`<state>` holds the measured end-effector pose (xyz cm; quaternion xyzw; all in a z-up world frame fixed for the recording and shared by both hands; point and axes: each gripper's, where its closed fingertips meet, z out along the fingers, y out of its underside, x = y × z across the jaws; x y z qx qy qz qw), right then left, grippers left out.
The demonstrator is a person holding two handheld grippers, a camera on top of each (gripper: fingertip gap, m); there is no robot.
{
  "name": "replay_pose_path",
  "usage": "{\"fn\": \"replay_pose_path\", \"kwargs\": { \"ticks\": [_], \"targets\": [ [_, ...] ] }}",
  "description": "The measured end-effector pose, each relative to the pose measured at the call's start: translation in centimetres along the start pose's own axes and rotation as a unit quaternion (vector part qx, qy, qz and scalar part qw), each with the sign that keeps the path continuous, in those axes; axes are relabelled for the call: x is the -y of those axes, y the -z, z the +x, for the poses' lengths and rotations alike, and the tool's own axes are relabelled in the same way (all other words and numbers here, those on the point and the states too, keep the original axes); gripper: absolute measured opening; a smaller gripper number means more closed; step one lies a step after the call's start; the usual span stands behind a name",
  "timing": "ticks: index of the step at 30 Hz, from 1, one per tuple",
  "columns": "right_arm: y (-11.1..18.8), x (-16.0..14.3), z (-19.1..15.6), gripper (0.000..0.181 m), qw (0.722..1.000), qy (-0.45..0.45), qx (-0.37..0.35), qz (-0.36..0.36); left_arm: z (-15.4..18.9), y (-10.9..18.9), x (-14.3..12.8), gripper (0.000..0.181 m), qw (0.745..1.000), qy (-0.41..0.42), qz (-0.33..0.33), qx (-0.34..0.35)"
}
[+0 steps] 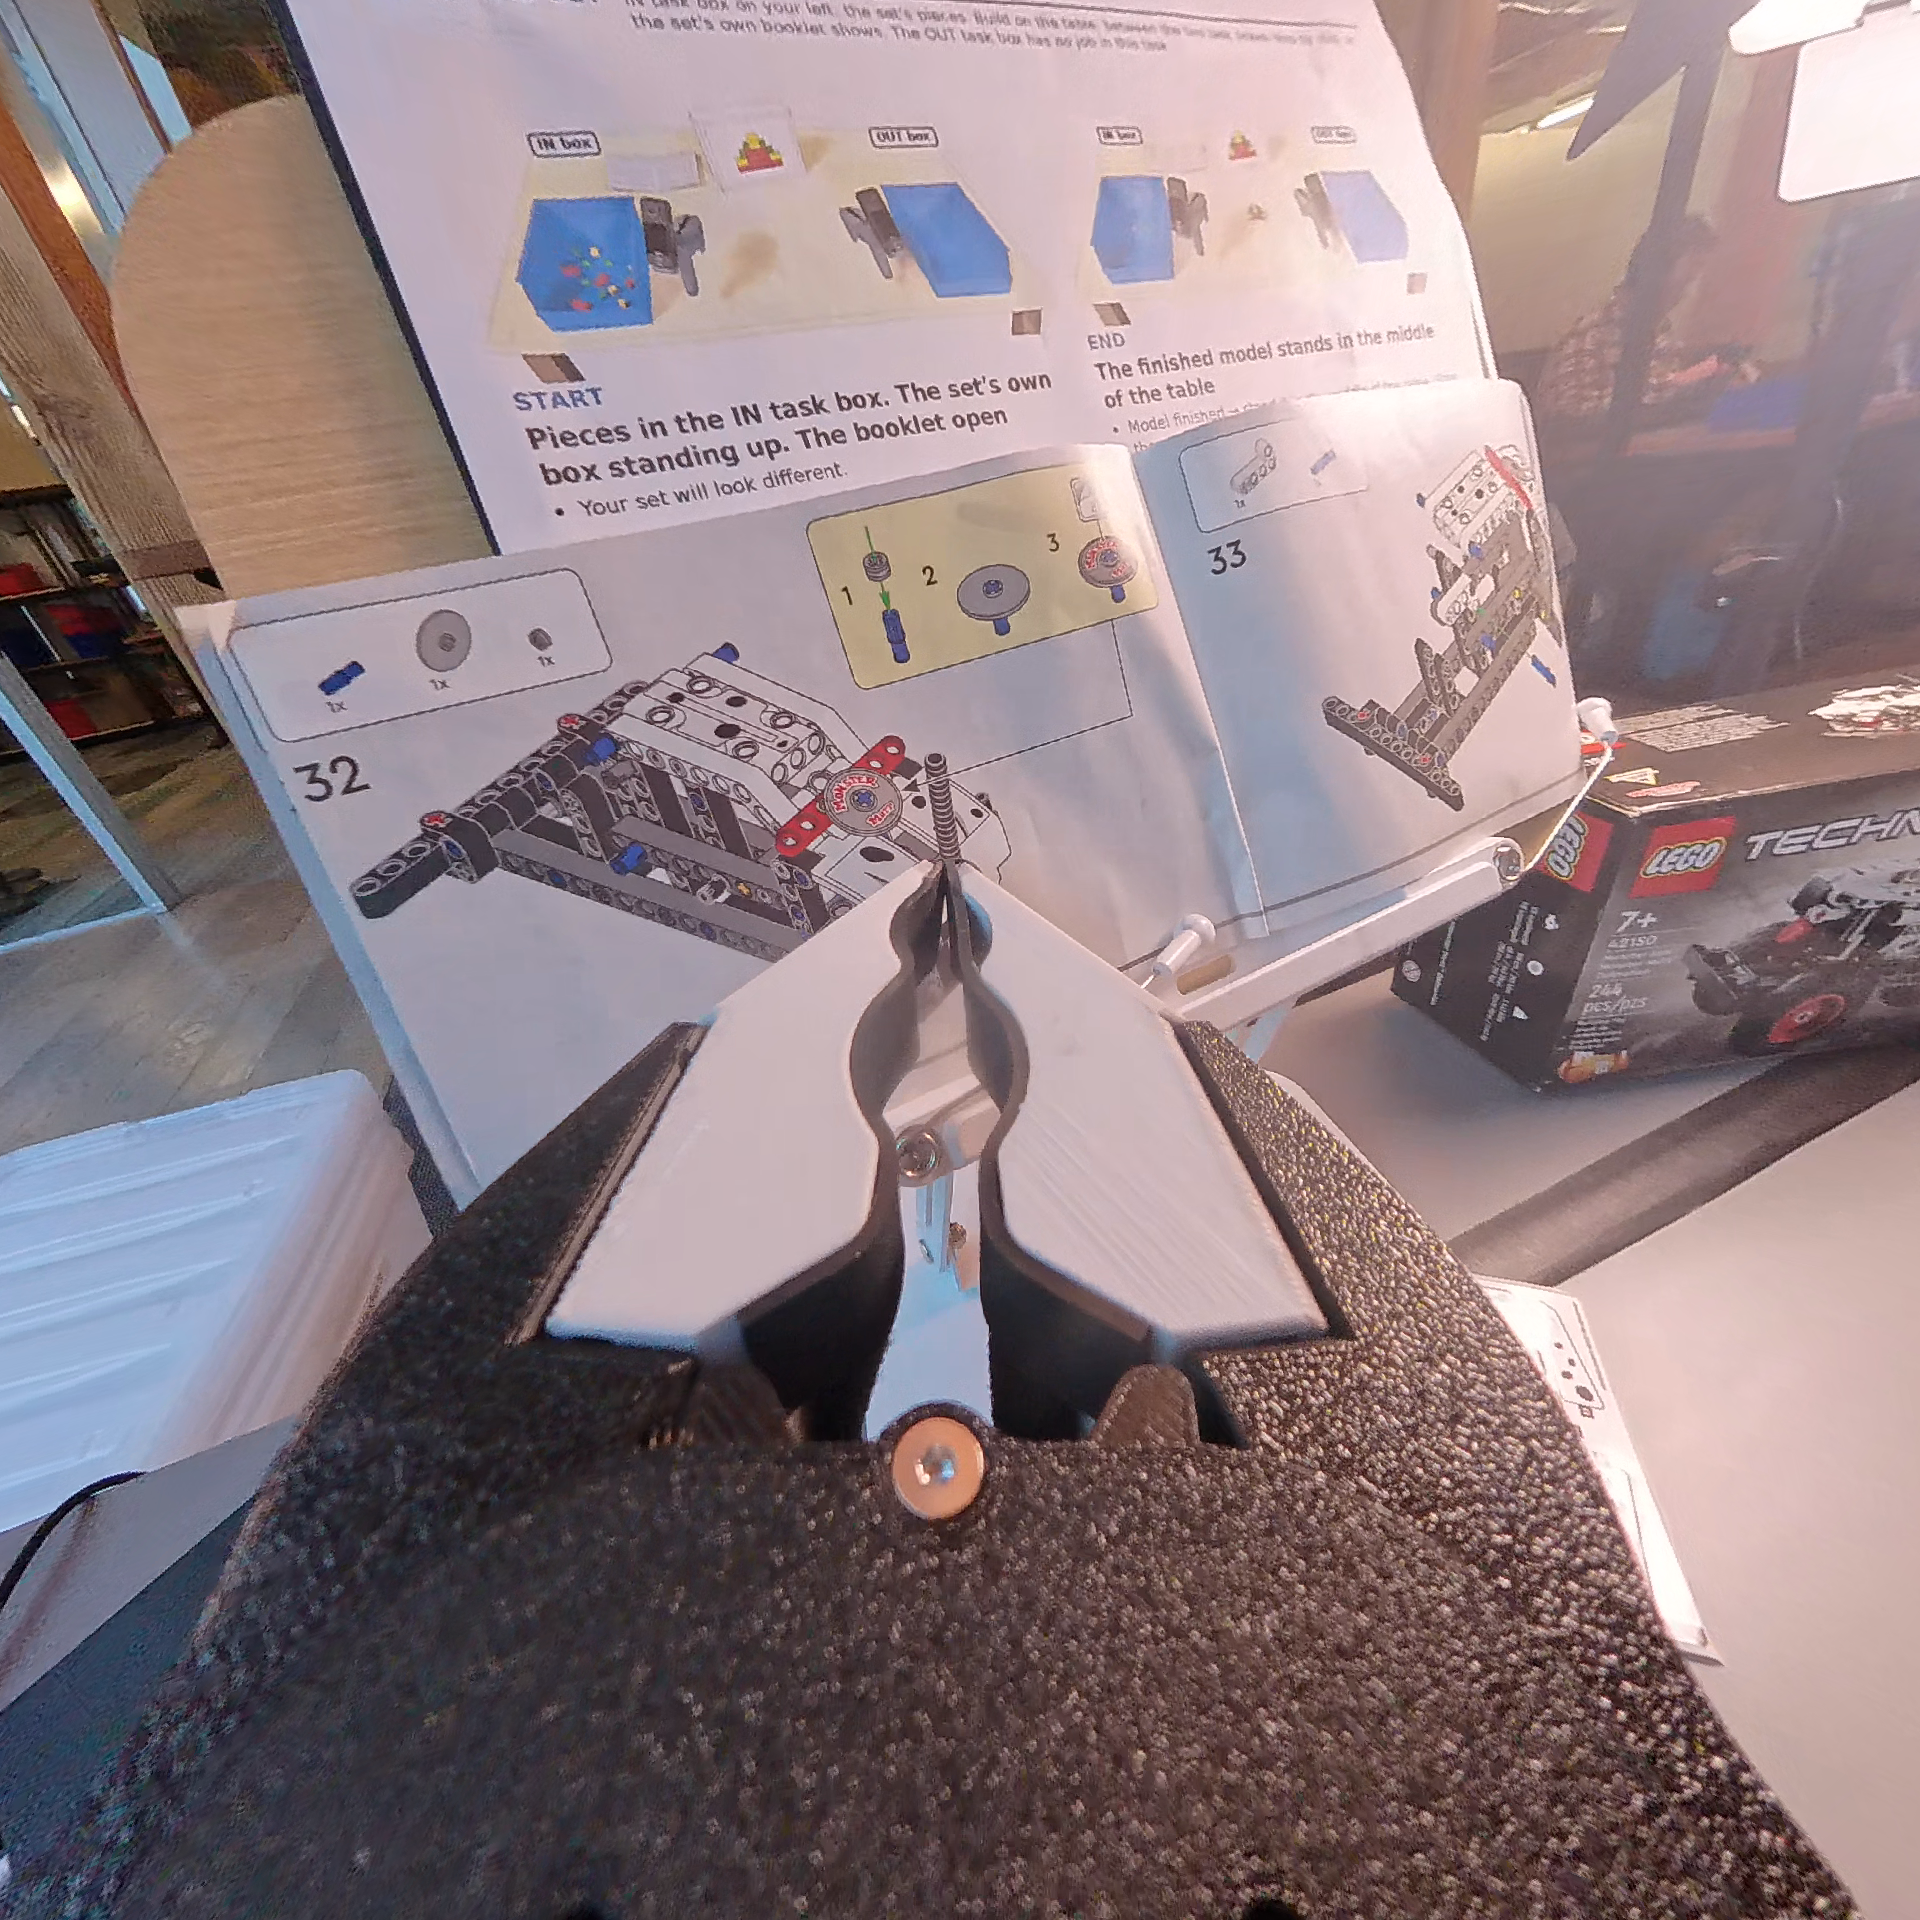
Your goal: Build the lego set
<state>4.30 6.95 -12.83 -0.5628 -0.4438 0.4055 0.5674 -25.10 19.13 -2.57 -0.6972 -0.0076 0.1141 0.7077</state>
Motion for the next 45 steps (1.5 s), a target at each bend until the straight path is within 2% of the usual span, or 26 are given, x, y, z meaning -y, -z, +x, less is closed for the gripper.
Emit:
{"fn": "replay_pose_path", "kwargs": {
  "ticks": [5, 11, 13, 16, 18, 24, 29, 35, 42, 45],
  "targets": [
    [-0.1, -0.3, -0.1, 0.0, 1.0, -0.001, 0.002, -0.008, 0.7, 2.8, 0.8, 0.001, 1.0, 0.007, -0.008, -0.02],
    [-0.1, -0.4, 0.2, 0.0, 1.0, -0.021, -0.006, -0.007, 2.3, 9.3, 1.9, 0.001, 0.999, 0.007, 0.008, -0.032],
    [-0.1, -0.4, 0.3, 0.0, 0.999, -0.034, -0.009, -0.006, 2.5, 10.9, 0.9, 0.0, 1.0, 0.0, 0.001, -0.028],
    [-0.1, -0.7, 1.2, 0.0, 0.999, -0.036, -0.033, -0.012, 2.8, 12.4, -1.9, 0.0, 0.999, -0.001, -0.023, -0.033],
    [0.1, -0.8, 2.0, 0.0, 0.998, -0.043, -0.055, -0.013, 2.7, 13.2, -2.5, 0.001, 0.999, 0.021, -0.015, -0.034],
    [0.4, -0.7, 2.2, 0.001, 0.995, -0.085, -0.056, -0.001, 1.2, 14.0, -1.3, 0.0, 0.999, 0.04, 0.018, -0.023],
    [0.6, -0.1, 0.5, 0.004, 0.996, -0.084, -0.021, 0.02, 0.0, 14.0, -2.6, 0.0, 0.999, 0.043, 0.02, -0.005],
    [0.8, 0.3, 0.8, 0.007, 0.994, -0.1, -0.021, 0.031, 1.4, 14.1, -2.3, 0.0, 0.998, 0.062, 0.024, -0.022],
    [0.9, 0.8, 1.5, 0.015, 0.997, 0.022, -0.067, 0.017, 2.9, 14.5, -0.6, 0.001, 0.995, 0.081, 0.038, -0.051],
    [1.3, 1.4, 2.5, 0.032, 0.992, 0.075, -0.096, 0.013, 3.1, 14.6, -0.4, 0.003, 0.995, 0.079, 0.04, -0.054]
  ]
}}
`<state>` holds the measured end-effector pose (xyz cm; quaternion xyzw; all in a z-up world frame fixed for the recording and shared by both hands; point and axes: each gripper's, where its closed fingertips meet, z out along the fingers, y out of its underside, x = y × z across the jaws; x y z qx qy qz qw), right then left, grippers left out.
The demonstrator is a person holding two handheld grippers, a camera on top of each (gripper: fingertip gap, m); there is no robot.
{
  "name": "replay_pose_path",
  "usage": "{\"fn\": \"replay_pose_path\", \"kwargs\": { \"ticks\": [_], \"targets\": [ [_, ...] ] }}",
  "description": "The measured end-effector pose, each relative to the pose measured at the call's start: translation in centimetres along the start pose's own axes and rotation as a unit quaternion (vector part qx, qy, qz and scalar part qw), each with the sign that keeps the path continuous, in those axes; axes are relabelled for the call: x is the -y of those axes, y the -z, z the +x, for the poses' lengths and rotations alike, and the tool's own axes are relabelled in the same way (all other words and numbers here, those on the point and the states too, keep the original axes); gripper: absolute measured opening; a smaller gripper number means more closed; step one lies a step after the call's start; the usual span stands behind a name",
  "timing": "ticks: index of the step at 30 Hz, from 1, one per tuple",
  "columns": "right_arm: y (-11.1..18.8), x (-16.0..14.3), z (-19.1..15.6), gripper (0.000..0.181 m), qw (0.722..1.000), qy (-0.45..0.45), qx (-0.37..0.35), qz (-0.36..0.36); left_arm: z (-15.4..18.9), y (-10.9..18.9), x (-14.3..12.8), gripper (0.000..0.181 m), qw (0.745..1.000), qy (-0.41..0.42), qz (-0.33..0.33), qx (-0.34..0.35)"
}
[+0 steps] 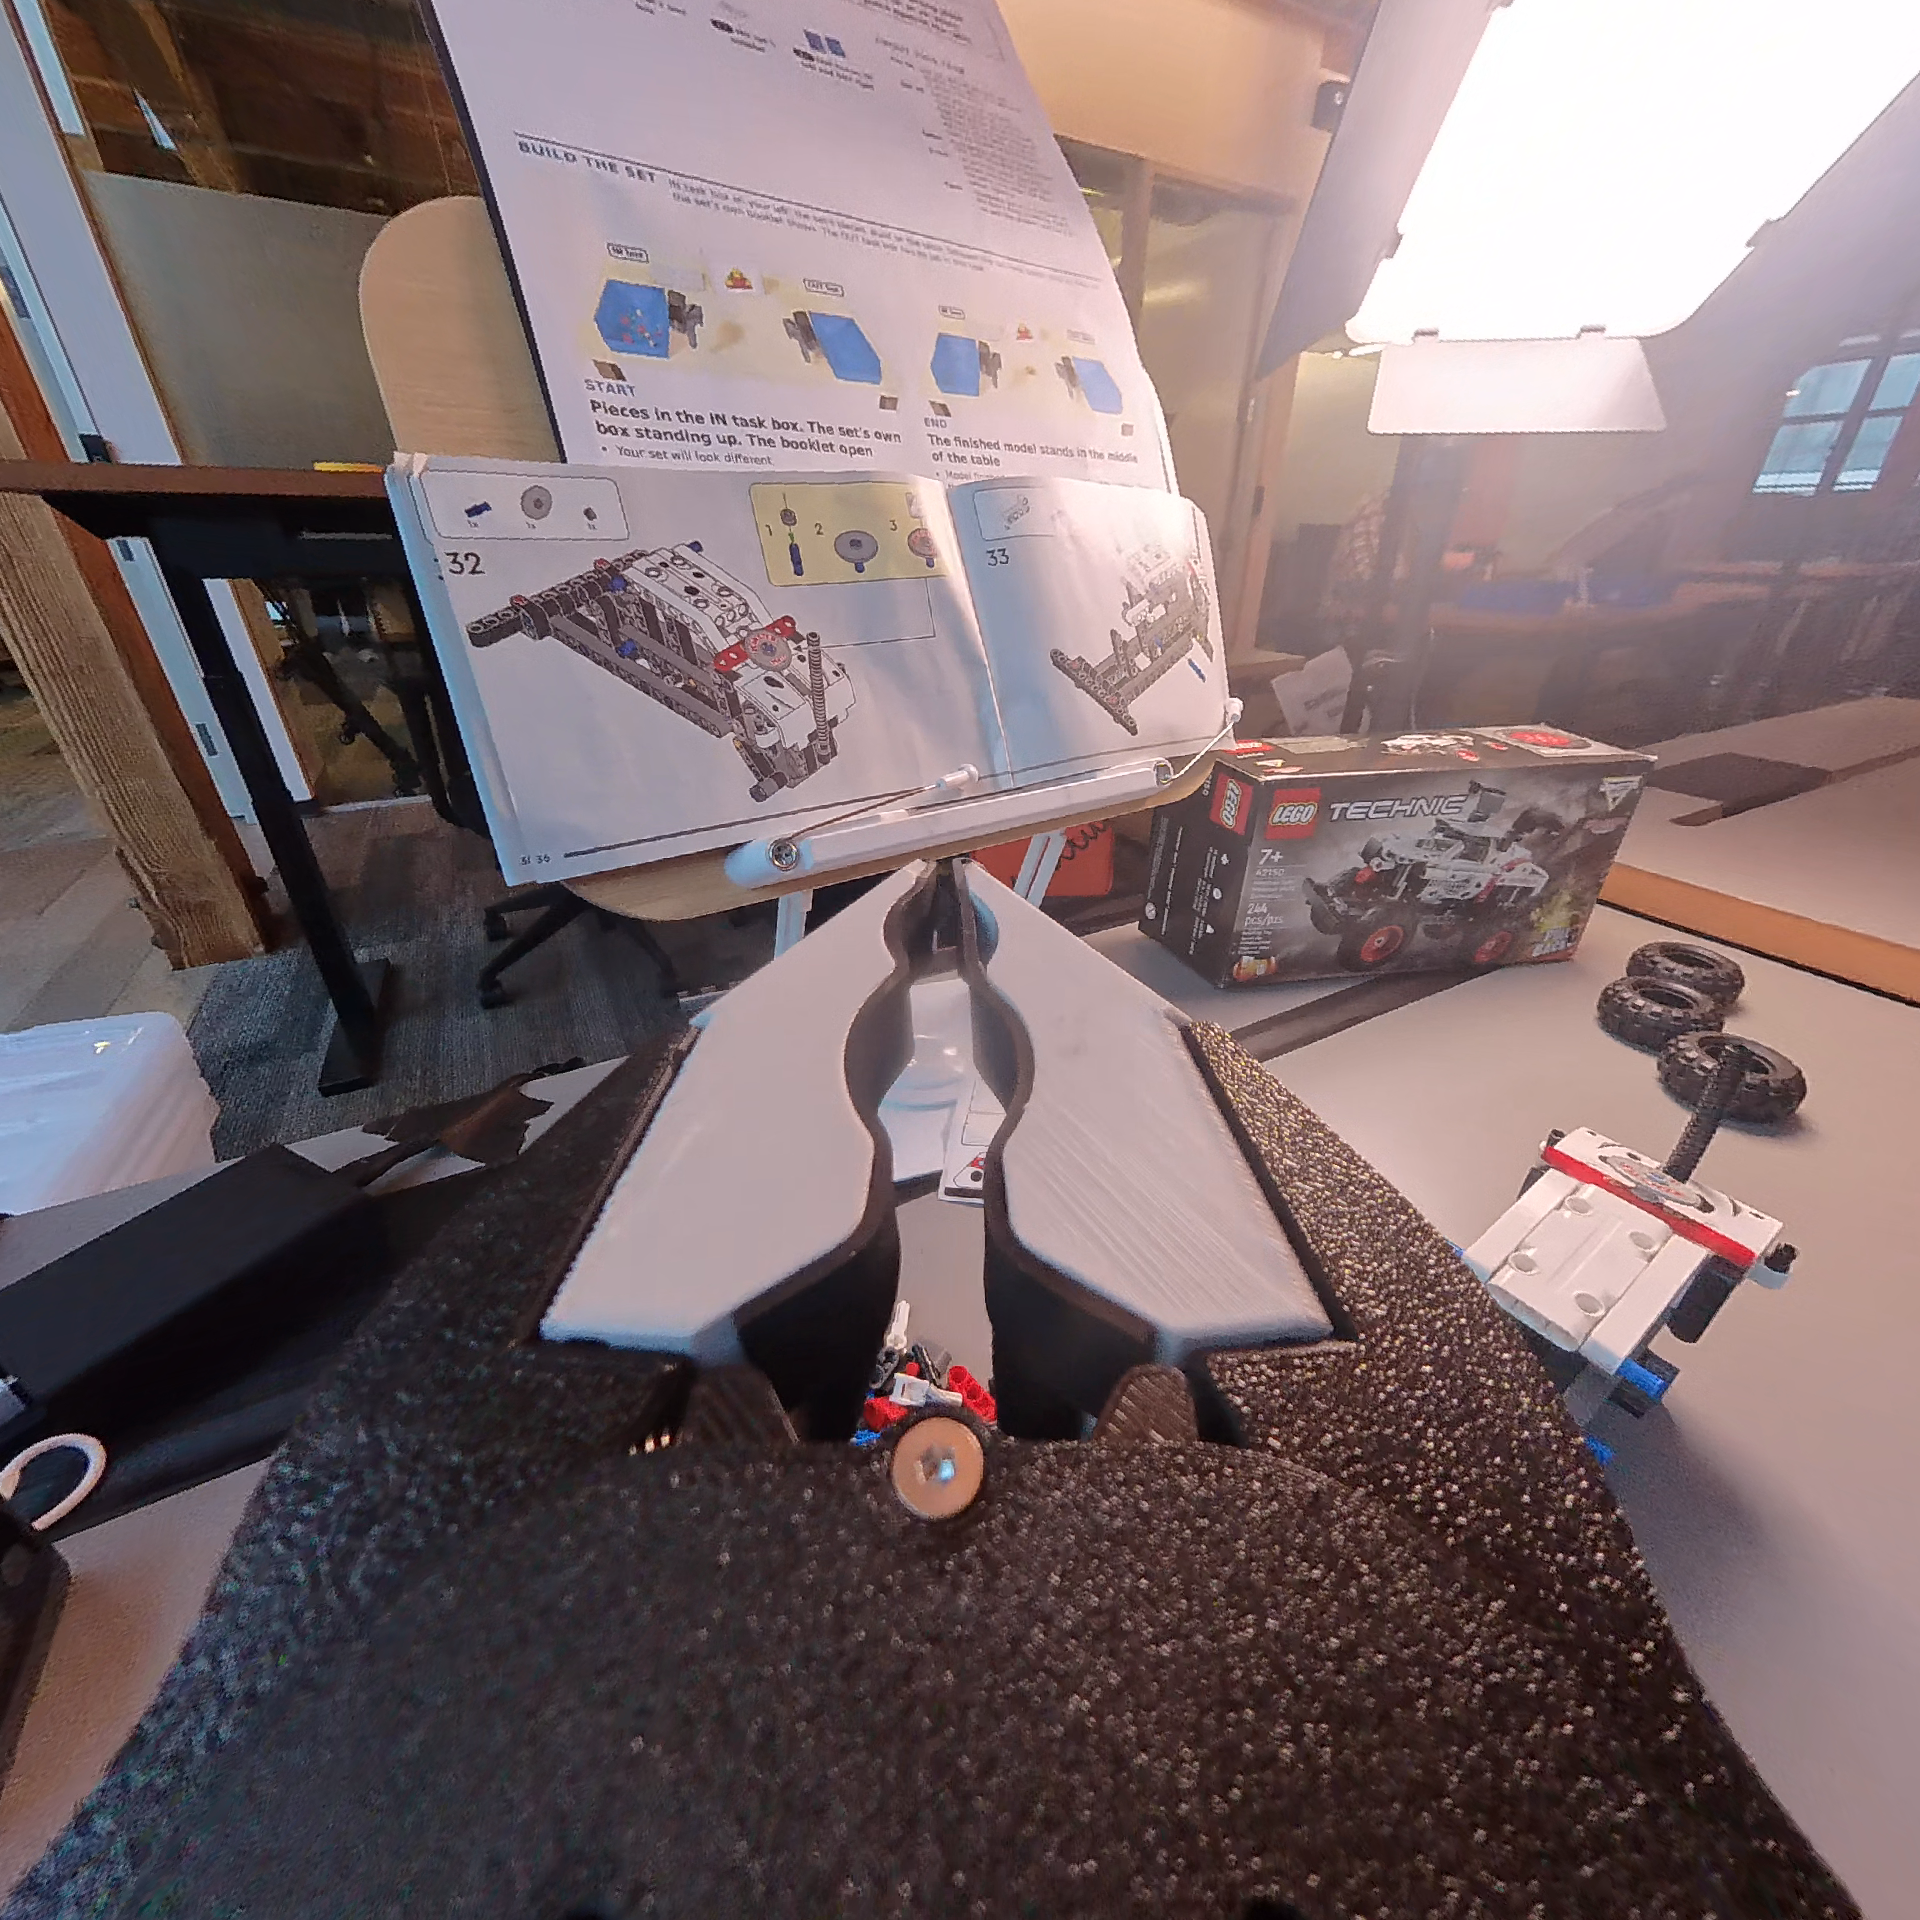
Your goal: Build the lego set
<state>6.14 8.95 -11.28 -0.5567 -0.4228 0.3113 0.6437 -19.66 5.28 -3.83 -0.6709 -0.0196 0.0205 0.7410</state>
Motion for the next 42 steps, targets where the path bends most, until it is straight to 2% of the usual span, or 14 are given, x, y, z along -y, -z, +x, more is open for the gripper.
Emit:
{"fn": "replay_pose_path", "kwargs": {
  "ticks": [2, 5, 10, 14, 20, 23, 25, 27, 28, 30, 33, 35, 38, 42],
  "targets": [
    [0.1, 0.5, 0.6, 0.044, 1.0, 0.012, -0.009, 0.005, 0.0, -0.1, -0.1, 0.011, 1.0, 0.007, -0.004, -0.002],
    [0.4, 1.0, 1.0, 0.062, 0.999, -0.035, -0.007, 0.017, 0.2, -0.3, -0.1, 0.029, 1.0, 0.015, 0.004, -0.011],
    [0.5, 1.0, 0.6, 0.063, 0.996, -0.083, 0.0, 0.036, 1.1, -0.6, -0.6, 0.058, 0.999, -0.029, 0.005, -0.023],
    [0.2, 0.5, 0.1, 0.064, 0.994, -0.105, 0.011, 0.03, 3.4, -0.8, -0.2, 0.08, 0.996, 0.005, 0.001, -0.084],
    [0.0, 0.1, -0.2, 0.063, 0.997, -0.069, 0.004, 0.017, 5.9, -0.7, -0.1, 0.079, 0.993, 0.004, -0.003, -0.12],
    [-0.4, 0.6, 0.2, 0.058, 0.998, -0.063, -0.013, 0.009, 7.3, -0.1, 1.0, 0.074, 0.992, -0.002, -0.006, -0.13],
    [-0.7, 2.5, 1.7, 0.04, 0.999, -0.022, -0.048, -0.005, 9.0, 0.7, 2.0, 0.066, 0.987, 0.021, -0.002, -0.158],
    [-1.4, 6.4, 3.2, 0.019, 0.997, 0.035, -0.071, 0.006, 10.5, 1.6, 3.1, 0.063, 0.981, 0.04, 0.002, -0.188],
    [-2.2, 8.5, 3.7, 0.01, 0.996, 0.05, -0.069, 0.01, 10.8, 2.0, 3.5, 0.06, 0.981, 0.034, 0.005, -0.189],
    [-4.8, 12.6, 3.8, 0.008, 0.998, 0.057, -0.037, 0.014, 10.6, 2.7, 3.9, 0.048, 0.984, 0.026, 0.012, -0.174],
    [-10.1, 16.5, 4.8, 0.001, 0.997, 0.07, -0.009, 0.019, 10.0, 3.6, 4.2, 0.031, 0.985, 0.057, 0.015, -0.165],
    [-14.5, 16.9, 6.3, 0.0, 0.997, 0.081, -0.005, 0.009, 9.0, 4.1, 4.0, 0.024, 0.987, 0.064, 0.015, -0.145],
    [-21.0, 15.0, 9.3, 0.0, 0.997, 0.075, -0.015, -0.028, 7.6, 4.7, 3.6, 0.016, 0.991, 0.066, 0.012, -0.114],
    [-26.7, 12.8, 11.3, 0.0, 0.998, 0.023, -0.03, -0.051, 6.1, 5.2, 2.5, 0.01, 0.996, 0.044, 0.013, -0.08]
  ]
}}
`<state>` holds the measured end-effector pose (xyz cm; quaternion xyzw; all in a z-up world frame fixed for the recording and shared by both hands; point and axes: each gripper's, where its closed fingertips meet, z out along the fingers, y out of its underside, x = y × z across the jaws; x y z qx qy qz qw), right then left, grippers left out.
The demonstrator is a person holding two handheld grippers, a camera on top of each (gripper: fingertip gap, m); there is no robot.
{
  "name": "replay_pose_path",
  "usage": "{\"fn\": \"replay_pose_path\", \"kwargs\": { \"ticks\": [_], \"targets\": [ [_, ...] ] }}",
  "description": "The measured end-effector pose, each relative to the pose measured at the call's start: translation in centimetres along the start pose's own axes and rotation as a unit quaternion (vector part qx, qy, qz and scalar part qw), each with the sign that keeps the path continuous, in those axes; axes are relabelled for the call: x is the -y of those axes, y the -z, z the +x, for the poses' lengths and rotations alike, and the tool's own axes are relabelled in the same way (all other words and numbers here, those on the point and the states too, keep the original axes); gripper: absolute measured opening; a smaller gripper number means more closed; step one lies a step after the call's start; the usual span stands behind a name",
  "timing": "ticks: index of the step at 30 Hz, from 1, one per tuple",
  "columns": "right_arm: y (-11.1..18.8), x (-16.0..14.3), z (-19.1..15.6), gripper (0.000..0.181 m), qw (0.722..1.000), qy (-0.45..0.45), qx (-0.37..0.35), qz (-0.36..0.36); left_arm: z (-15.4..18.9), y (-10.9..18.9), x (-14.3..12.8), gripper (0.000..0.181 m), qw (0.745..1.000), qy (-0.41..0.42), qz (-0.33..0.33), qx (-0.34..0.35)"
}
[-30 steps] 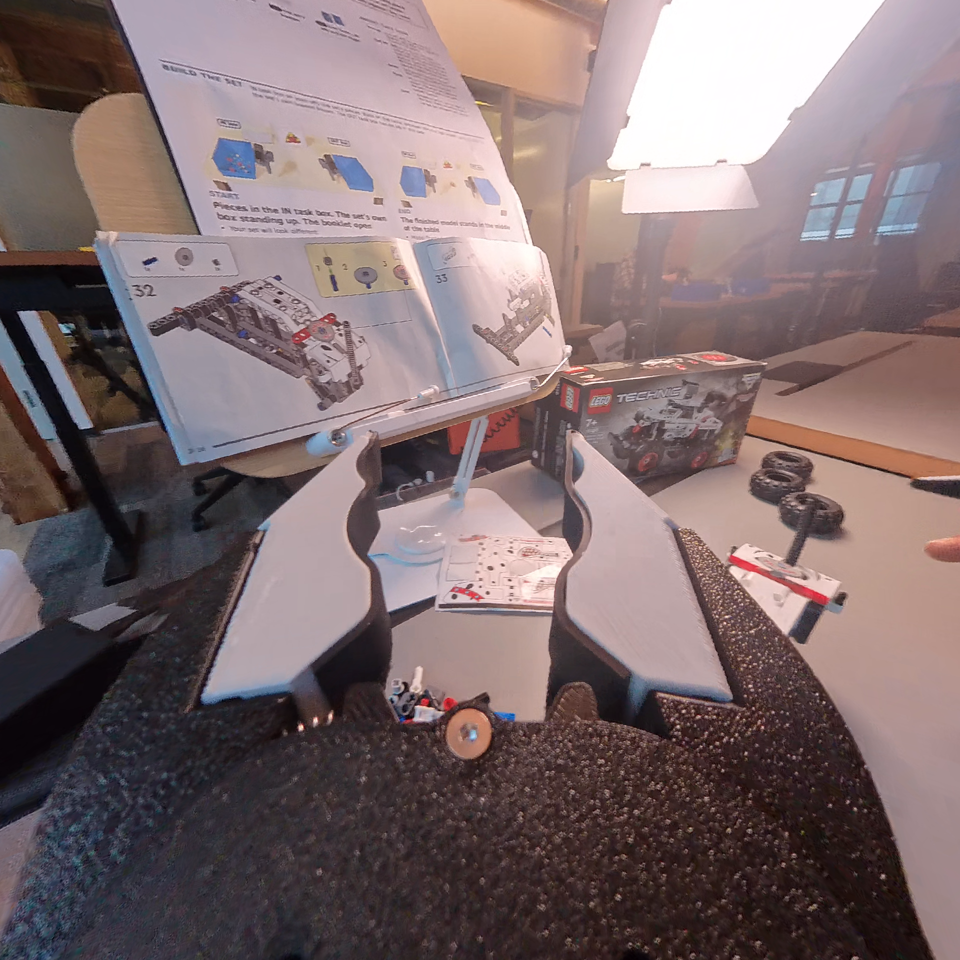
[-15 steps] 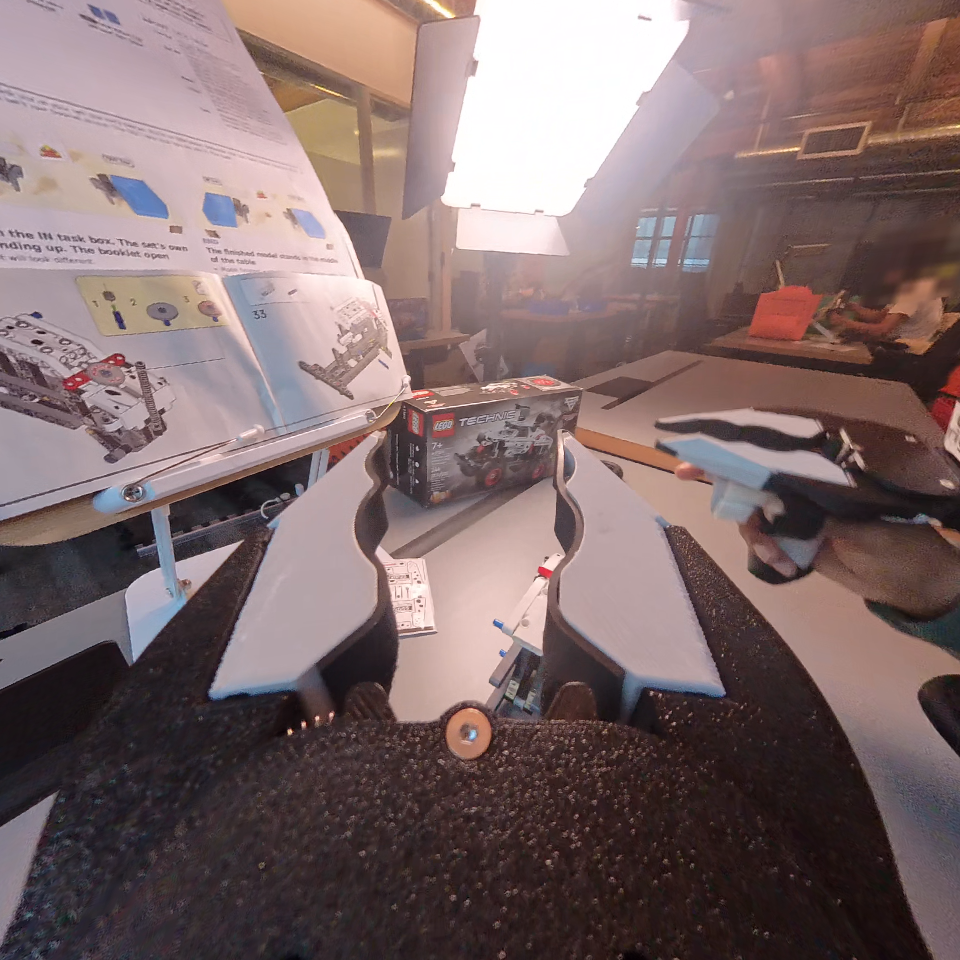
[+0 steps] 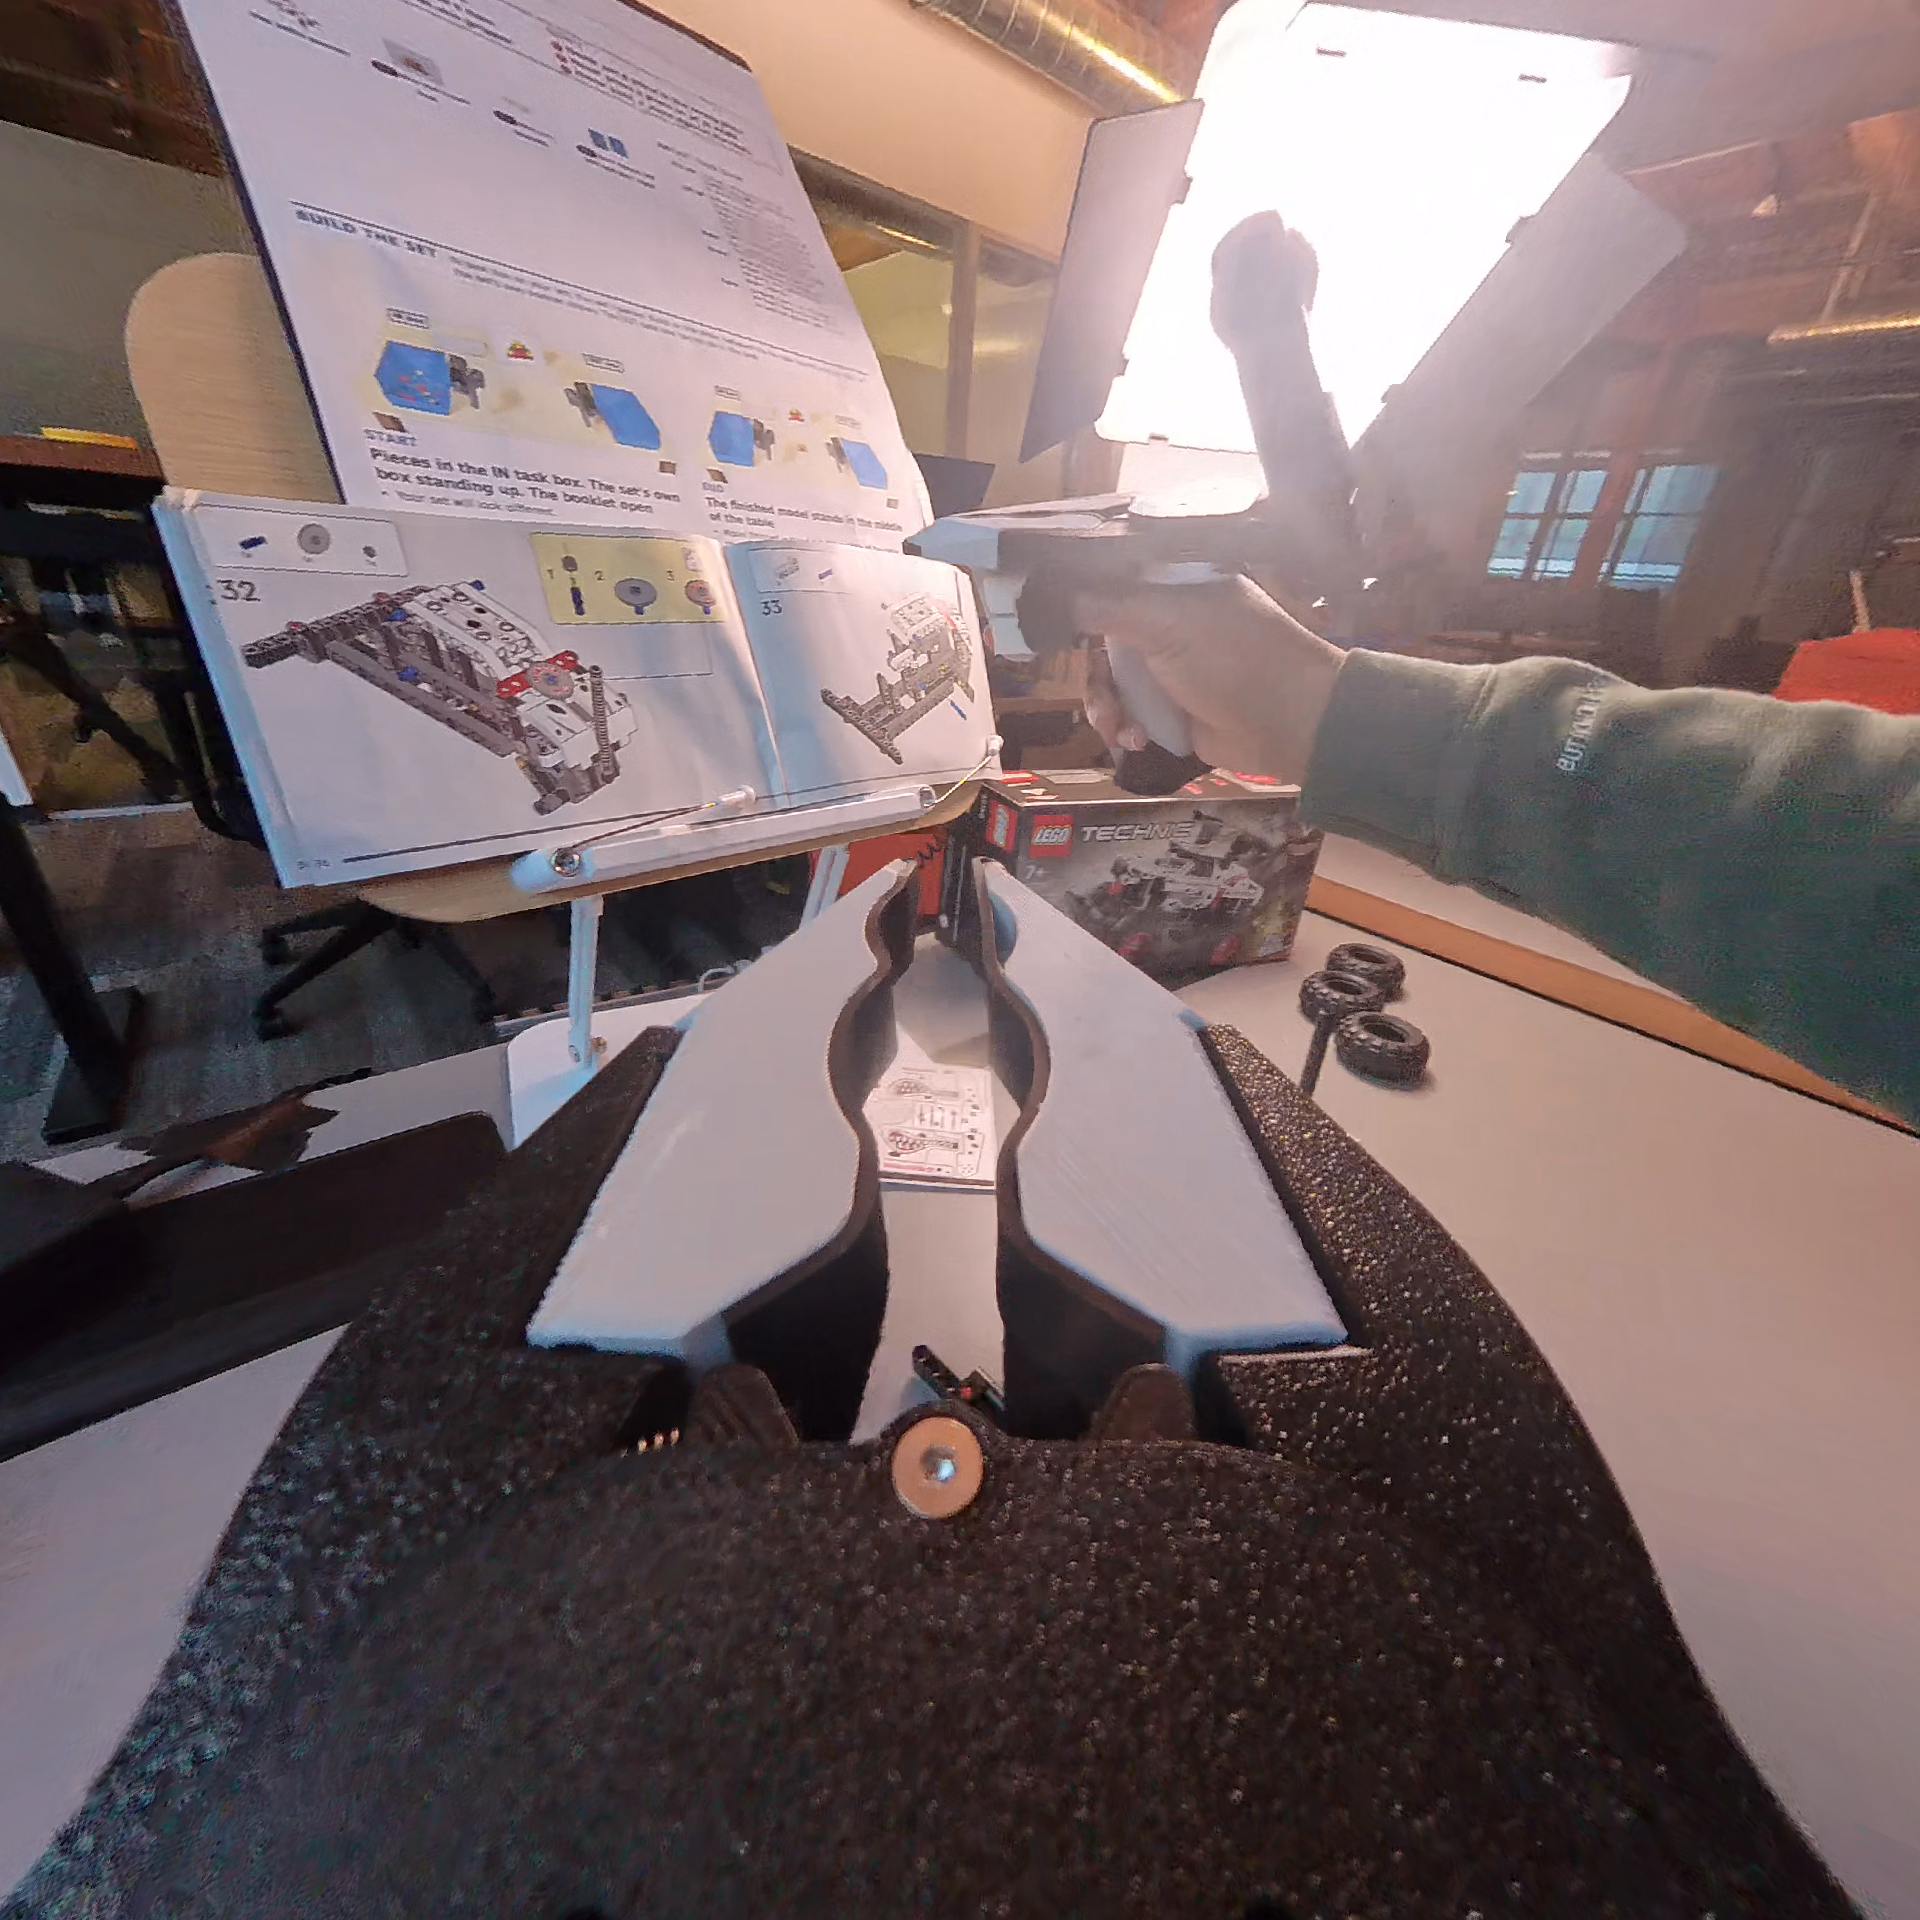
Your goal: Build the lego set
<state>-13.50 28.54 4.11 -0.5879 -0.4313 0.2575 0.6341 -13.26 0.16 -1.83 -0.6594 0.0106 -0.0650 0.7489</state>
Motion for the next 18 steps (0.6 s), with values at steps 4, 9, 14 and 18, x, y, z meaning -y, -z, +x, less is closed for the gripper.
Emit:
{"fn": "replay_pose_path", "kwargs": {
  "ticks": [4, 9, 14, 18],
  "targets": [
    [-2.6, -0.9, -1.1, 0.0, 1.0, -0.011, -0.003, -0.01, -1.5, -0.2, -2.0, 0.006, 0.999, -0.027, -0.017, 0.02],
    [-2.0, -3.1, -3.1, 0.0, 1.0, 0.013, 0.01, -0.024, -2.3, -0.4, -4.1, 0.006, 0.999, 0.004, -0.033, 0.01],
    [0.3, -4.8, -1.0, 0.0, 1.0, 0.004, -0.005, -0.013, -2.6, -0.3, -4.0, 0.007, 0.999, 0.019, -0.029, 0.012],
    [0.9, -5.2, 0.9, 0.0, 1.0, -0.014, -0.021, -0.012, -2.4, -0.3, -4.5, 0.006, 0.999, 0.02, -0.037, 0.007]
  ]
}}
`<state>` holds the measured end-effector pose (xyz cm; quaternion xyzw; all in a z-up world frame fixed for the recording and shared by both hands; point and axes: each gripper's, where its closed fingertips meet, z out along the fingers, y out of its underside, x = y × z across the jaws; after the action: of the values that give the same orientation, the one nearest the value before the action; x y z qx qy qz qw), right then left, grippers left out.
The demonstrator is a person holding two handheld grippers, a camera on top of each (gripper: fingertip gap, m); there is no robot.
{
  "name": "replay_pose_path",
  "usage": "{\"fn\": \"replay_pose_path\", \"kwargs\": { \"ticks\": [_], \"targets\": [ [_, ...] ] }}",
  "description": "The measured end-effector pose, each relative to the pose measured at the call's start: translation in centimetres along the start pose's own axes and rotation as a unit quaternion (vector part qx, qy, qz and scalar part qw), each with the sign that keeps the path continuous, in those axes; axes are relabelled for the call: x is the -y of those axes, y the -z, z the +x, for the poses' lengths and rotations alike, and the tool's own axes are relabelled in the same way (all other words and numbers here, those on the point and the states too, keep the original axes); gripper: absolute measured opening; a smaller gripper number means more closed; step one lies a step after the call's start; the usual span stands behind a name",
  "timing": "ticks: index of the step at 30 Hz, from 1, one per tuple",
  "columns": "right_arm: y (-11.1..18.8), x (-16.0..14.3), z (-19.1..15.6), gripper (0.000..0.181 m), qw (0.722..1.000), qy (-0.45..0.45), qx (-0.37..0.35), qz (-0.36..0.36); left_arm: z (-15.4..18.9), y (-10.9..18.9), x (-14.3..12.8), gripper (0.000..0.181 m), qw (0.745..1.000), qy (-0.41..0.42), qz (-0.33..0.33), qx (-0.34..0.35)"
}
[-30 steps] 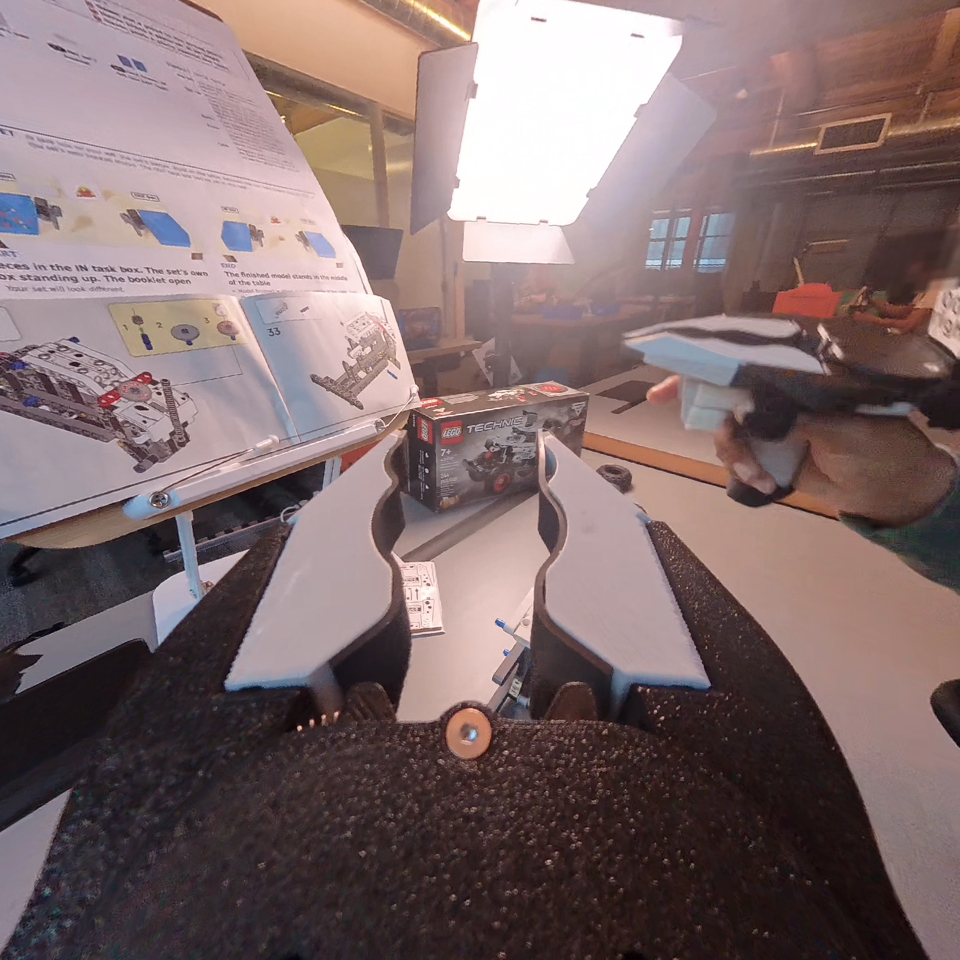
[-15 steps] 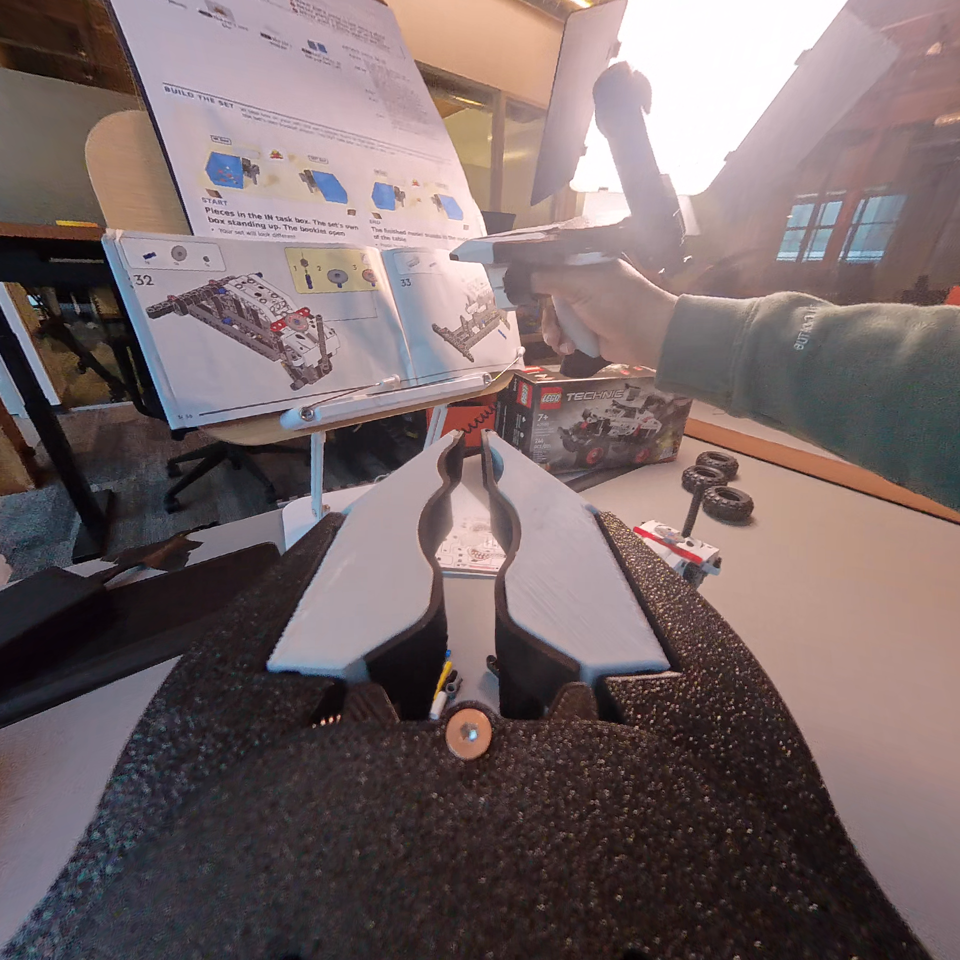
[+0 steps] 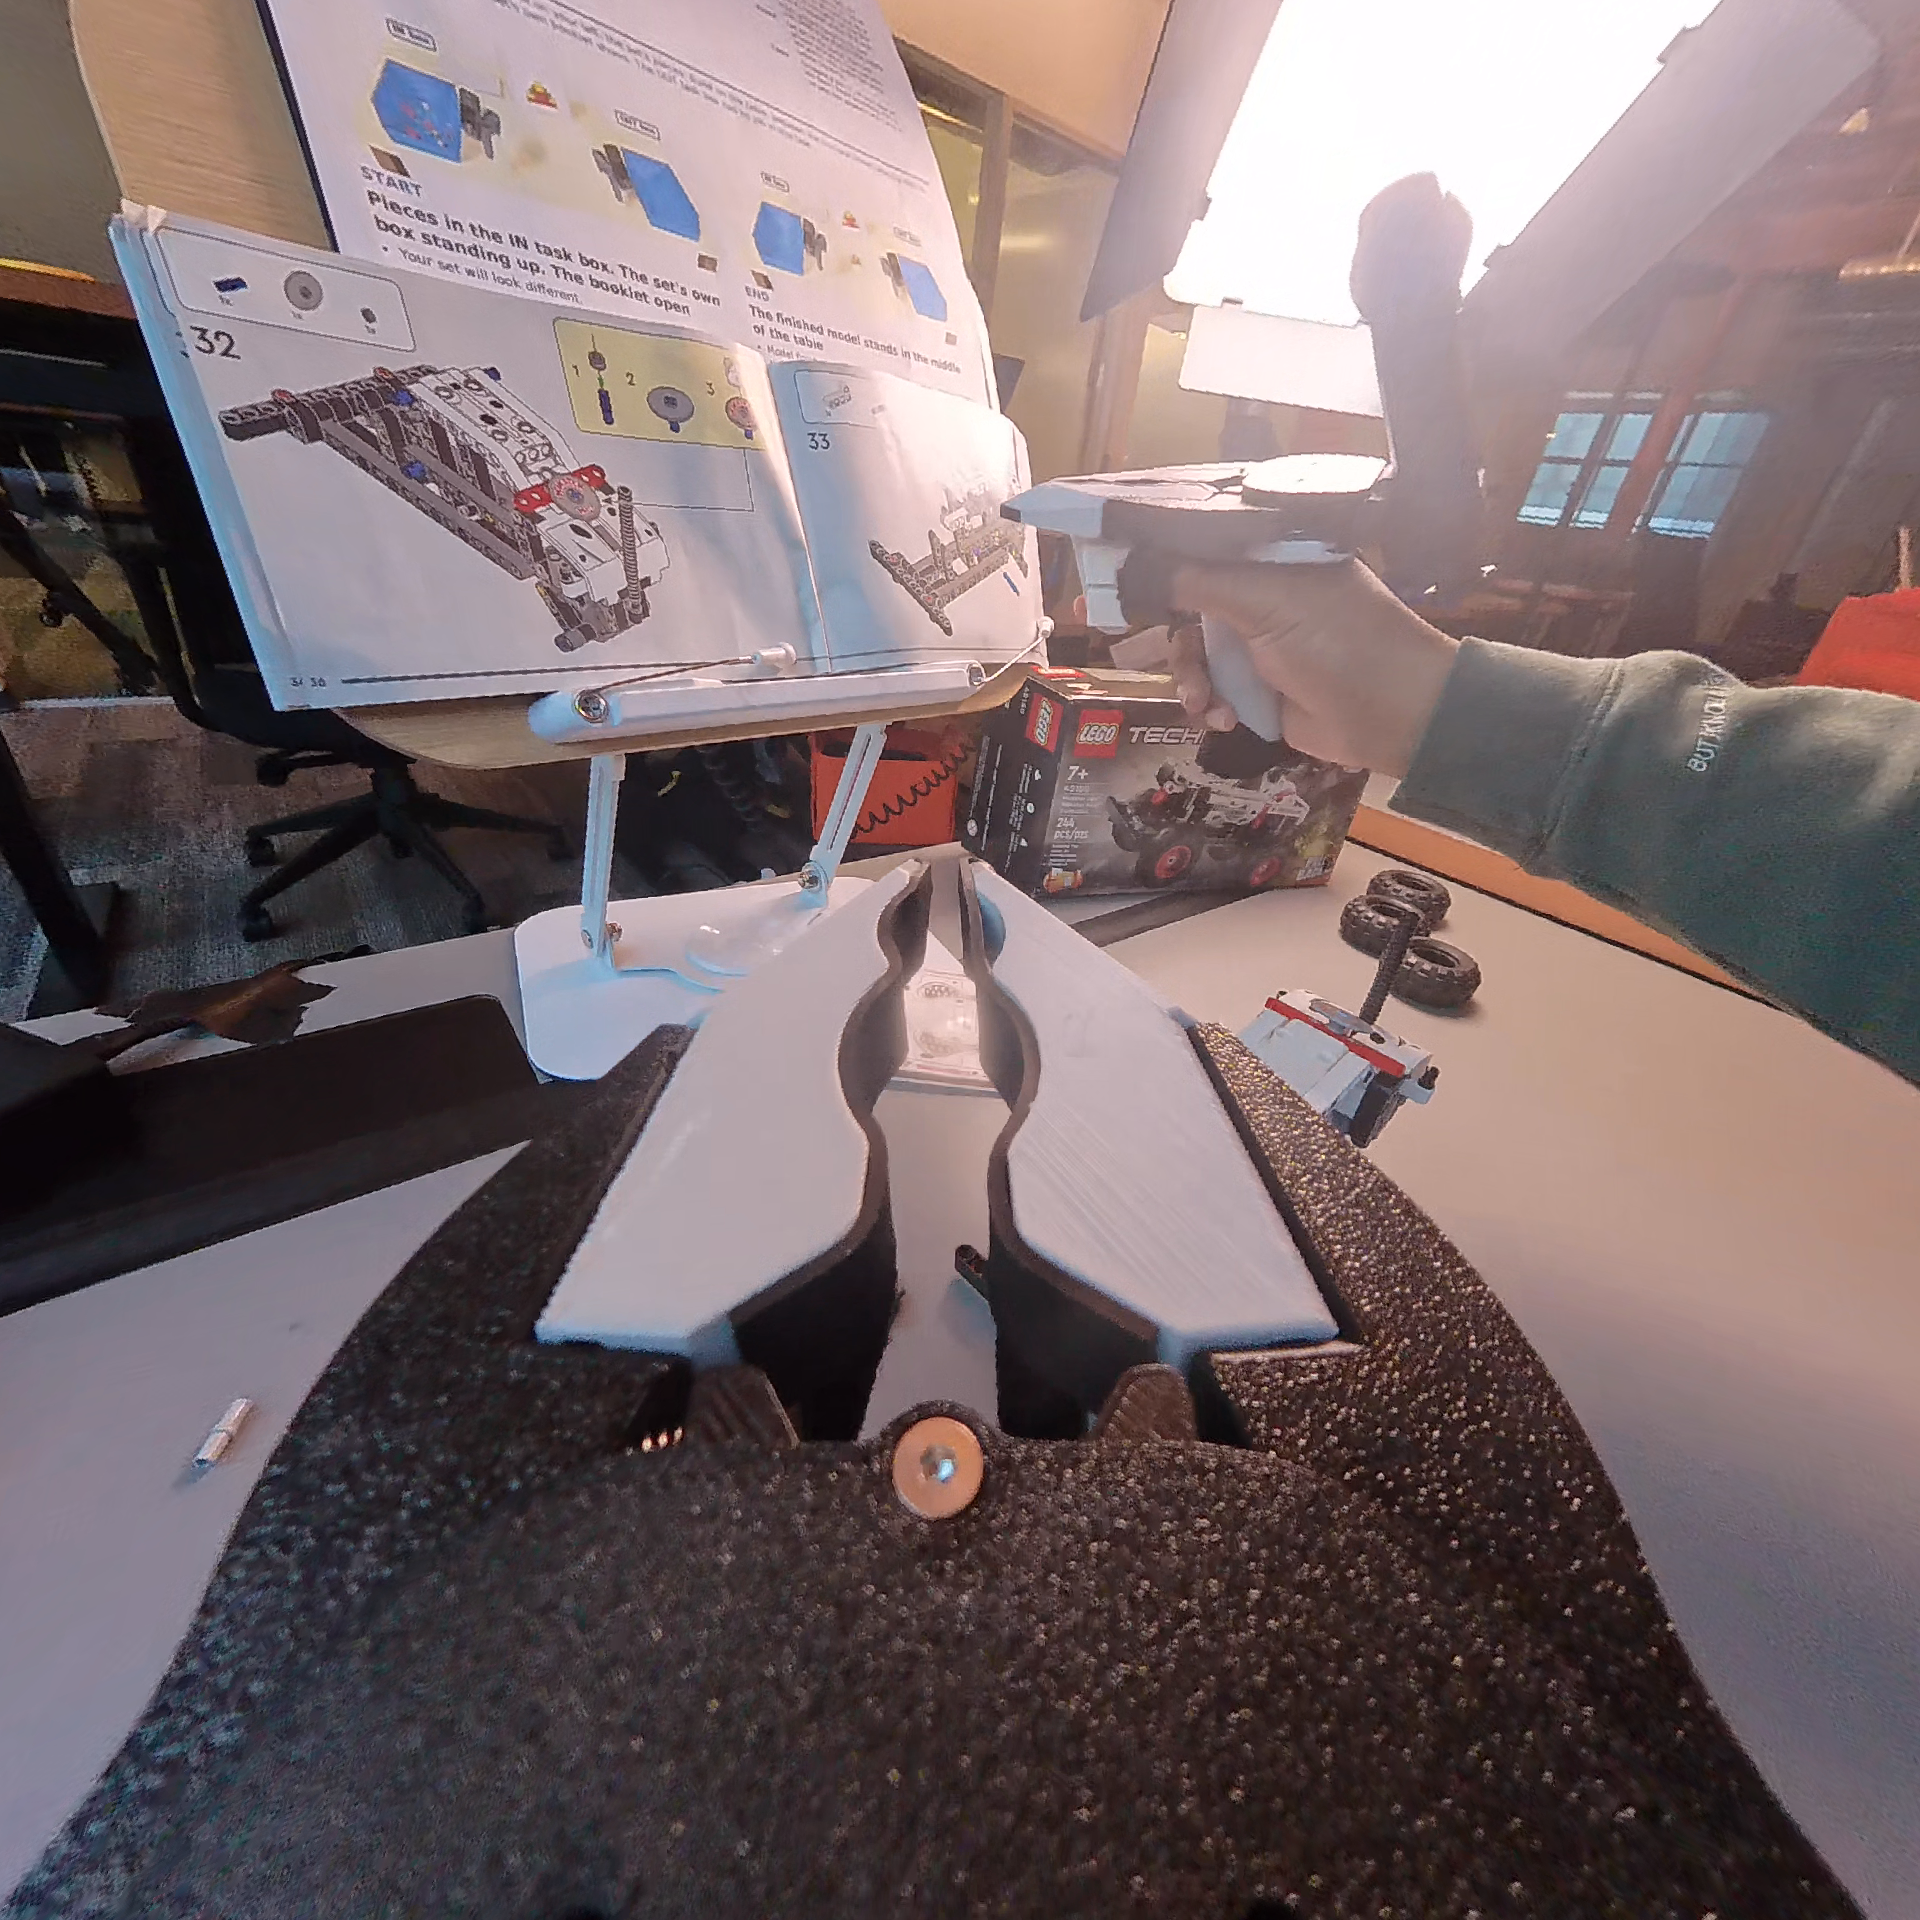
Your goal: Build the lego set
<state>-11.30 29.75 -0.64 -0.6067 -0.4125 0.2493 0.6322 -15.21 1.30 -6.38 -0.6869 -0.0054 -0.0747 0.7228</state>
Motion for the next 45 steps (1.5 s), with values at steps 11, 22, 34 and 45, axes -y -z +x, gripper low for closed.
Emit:
{"fn": "replay_pose_path", "kwargs": {
  "ticks": [11, 22, 34, 45],
  "targets": [
    [7.1, 3.9, -2.4, 0.002, 0.995, -0.011, 0.046, 0.086, -0.9, 0.7, 0.7, 0.005, 1.0, -0.002, 0.01, 0.015],
    [26.7, -7.5, -12.0, 0.073, 0.984, -0.094, 0.154, 0.002, 2.7, 1.2, -0.2, 0.081, 0.998, -0.059, -0.023, 0.021],
    [31.3, -14.2, -12.6, 0.084, 0.995, -0.043, 0.081, -0.047, 7.8, 6.5, -8.3, 0.093, 0.983, -0.03, -0.162, 0.083],
    [30.9, -16.0, -10.1, 0.084, 0.994, -0.072, 0.046, -0.063, 8.5, 7.3, -8.3, 0.087, 0.985, -0.052, -0.155, 0.062]
  ]
}}
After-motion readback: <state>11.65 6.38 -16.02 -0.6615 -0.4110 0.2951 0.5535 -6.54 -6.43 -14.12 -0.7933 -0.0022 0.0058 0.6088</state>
